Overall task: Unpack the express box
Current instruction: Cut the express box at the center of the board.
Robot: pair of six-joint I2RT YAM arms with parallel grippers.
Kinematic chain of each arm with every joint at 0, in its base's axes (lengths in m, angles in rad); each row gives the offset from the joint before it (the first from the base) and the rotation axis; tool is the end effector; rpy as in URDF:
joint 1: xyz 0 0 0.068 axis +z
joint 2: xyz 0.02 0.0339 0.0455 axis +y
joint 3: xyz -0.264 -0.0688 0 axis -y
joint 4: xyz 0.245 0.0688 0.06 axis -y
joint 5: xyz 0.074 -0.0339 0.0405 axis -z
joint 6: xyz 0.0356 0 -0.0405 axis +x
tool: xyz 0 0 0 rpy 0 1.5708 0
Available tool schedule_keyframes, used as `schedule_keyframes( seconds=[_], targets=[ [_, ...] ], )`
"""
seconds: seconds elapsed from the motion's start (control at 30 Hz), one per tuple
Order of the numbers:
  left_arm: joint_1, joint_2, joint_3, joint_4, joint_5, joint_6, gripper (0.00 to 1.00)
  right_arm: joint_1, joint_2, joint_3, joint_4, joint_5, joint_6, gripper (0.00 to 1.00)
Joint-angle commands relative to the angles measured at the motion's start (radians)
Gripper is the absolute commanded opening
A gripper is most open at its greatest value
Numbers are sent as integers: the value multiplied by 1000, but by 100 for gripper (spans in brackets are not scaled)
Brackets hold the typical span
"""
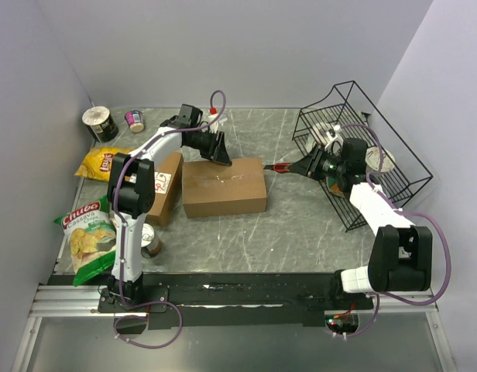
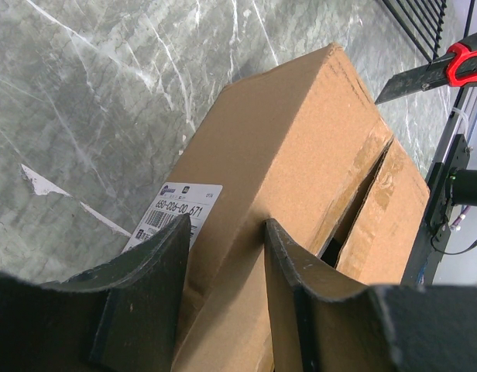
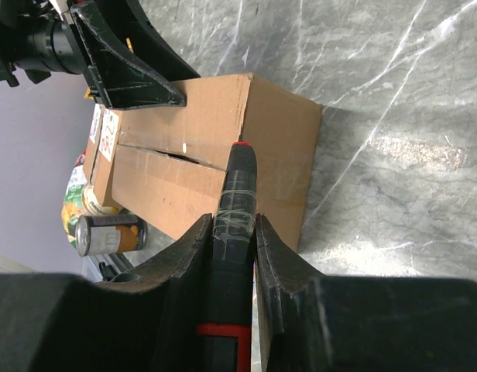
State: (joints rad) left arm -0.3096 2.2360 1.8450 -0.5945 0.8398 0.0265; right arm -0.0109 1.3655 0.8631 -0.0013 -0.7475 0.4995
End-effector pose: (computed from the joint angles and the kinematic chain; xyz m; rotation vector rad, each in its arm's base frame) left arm 0.4551 -0.1734 0.2018 0.7307 2.3474 -1.1805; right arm 0.2977 0.0210 0.2582 0.0578 2.0969 1.0696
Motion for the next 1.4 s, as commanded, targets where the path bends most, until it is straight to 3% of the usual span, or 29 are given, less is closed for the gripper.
schedule_keyframes(
  seconds=[0.0,0.17,0.47,0.97,1.37],
  targets=[
    [-19,126,-59,-25,-341,93,1,6,6,43,15,5,-29,0],
    [-19,132,-58,-24,-340,92,1,5,7,42,6,-3,-41,0],
    [-17,143,-53,-16,-360,79,1,48,-5,63,-193,-67,-113,0],
    [-10,157,-41,-5,-393,58,1,77,-92,21,-344,-85,-170,0],
    [-6,162,-32,-8,-400,58,1,77,-147,-12,-307,-152,-136,0]
  ],
)
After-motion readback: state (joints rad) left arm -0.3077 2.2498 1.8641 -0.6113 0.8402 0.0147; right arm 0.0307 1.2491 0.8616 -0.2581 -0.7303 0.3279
